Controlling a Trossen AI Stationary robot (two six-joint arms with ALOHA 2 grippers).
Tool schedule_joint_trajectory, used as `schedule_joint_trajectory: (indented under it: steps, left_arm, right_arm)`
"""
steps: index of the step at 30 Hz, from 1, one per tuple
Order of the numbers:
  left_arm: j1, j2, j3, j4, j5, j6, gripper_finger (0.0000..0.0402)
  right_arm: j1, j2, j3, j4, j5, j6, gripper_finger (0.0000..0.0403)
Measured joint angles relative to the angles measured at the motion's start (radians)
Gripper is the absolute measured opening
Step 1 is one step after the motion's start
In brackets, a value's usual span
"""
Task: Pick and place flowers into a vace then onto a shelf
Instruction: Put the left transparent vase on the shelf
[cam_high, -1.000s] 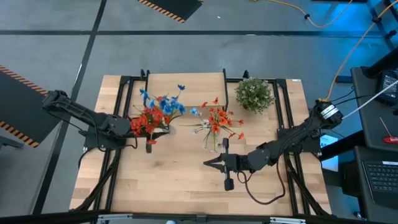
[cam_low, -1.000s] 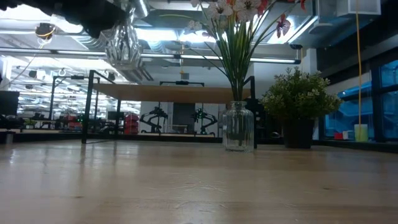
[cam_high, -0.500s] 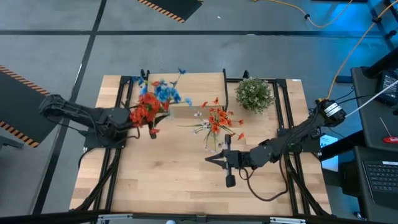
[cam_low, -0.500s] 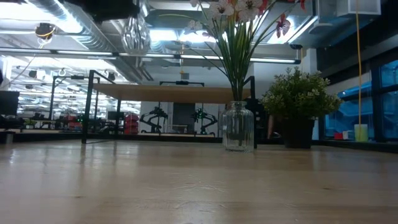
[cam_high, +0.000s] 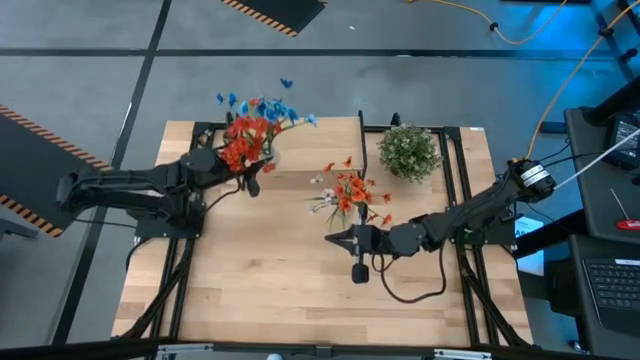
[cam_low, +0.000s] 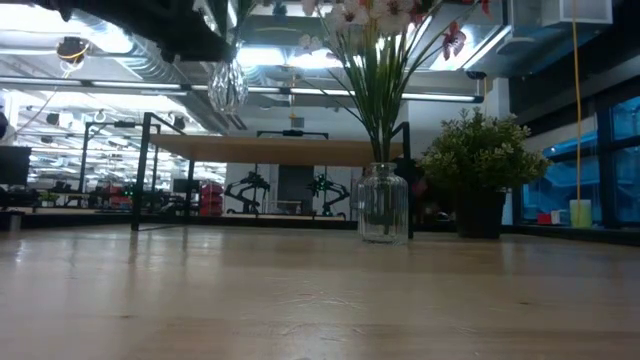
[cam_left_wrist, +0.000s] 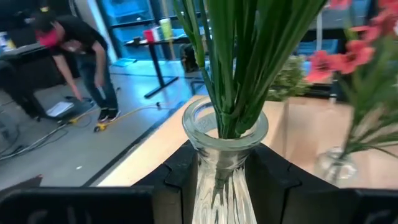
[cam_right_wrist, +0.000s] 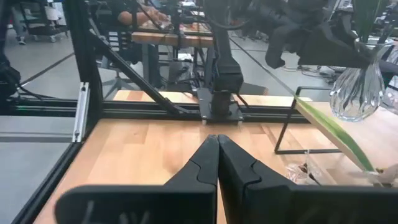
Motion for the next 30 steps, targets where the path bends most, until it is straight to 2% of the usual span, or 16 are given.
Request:
schedule_joint_trajectory:
  steps: [13,20,24,30]
  left_arm:
    - [0.196,0.084,0.000,0.082,0.154,0.026,0.0103]
    - [0.263,0.118,0.000,0.089,0.161,0.026,0.0103]
    - [0.297,0.118,-0.001,0.095,0.207,0.004,0.0103]
    - [0.330,0.117,-0.052,0.161,0.217,-0.008,0.0103]
  right_arm:
    - [-0.017,0.000,0.000,-0.002,0.000,-0.003,0.0005]
    - [-0.017,0.000,0.000,-0.006,-0.001,-0.003,0.0005]
    - [-0.017,0.000,0.000,-0.011,-0.001,-0.003,0.0005]
    - [-0.017,0.000,0.000,-0.021,-0.001,-0.003,0.0005]
